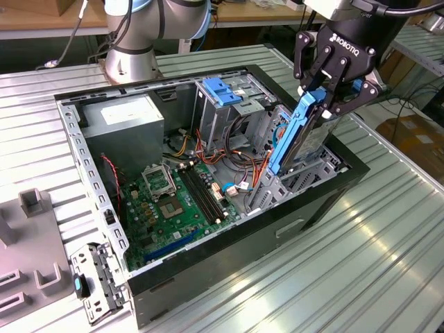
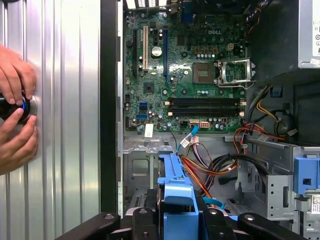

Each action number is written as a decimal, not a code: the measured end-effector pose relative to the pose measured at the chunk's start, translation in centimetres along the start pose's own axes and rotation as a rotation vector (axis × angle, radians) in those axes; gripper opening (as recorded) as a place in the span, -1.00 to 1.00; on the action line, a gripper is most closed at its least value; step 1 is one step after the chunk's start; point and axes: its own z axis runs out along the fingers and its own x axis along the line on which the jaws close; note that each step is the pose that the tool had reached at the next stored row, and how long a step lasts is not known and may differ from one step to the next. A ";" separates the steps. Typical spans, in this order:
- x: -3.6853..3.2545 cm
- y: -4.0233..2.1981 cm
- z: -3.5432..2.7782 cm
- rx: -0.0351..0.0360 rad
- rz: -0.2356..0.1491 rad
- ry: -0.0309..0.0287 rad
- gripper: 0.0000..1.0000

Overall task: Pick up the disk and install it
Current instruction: 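Insert the disk into the insertion slot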

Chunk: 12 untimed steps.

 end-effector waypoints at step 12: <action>0.02 0.00 0.14 -0.0003 0.003 0.0001 -0.26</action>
